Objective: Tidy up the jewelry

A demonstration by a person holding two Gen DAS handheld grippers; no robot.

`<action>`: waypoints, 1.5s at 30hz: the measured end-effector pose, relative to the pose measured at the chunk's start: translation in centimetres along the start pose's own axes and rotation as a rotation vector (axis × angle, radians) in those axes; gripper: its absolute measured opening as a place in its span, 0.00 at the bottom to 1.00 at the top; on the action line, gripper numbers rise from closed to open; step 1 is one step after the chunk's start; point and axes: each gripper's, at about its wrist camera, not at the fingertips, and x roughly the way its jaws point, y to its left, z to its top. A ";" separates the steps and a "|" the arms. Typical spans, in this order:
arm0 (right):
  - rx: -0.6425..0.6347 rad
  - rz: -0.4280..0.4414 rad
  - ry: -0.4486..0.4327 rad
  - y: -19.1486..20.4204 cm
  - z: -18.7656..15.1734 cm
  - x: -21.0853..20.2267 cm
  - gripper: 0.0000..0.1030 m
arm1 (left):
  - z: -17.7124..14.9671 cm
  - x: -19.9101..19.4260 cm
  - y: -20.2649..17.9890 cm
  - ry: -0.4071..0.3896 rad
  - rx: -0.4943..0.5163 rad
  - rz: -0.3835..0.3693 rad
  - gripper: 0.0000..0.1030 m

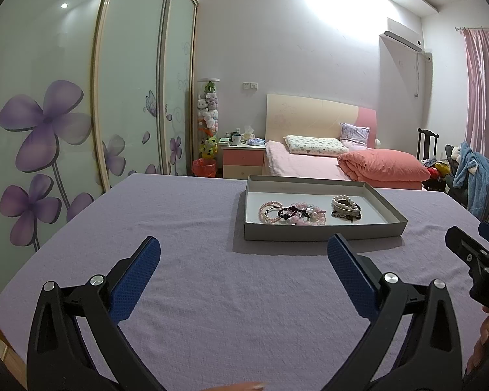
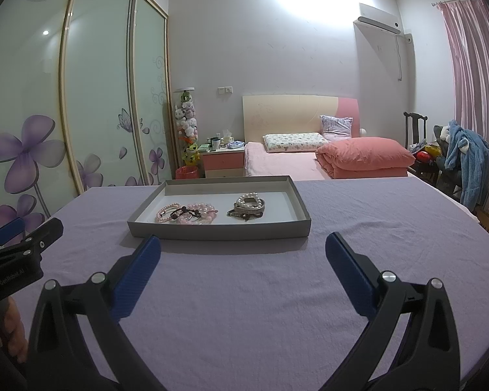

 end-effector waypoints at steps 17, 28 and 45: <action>0.000 0.001 0.002 0.1 0.0 0.0 0.96 | 0.0 0.0 0.0 0.001 0.002 -0.001 0.98; 0.000 0.001 0.004 0.2 -0.2 0.1 0.96 | -0.4 -0.1 -0.1 0.006 0.008 -0.004 0.98; 0.002 0.003 0.007 0.4 -0.3 0.2 0.96 | -0.2 -0.1 -0.1 0.000 0.018 0.002 0.98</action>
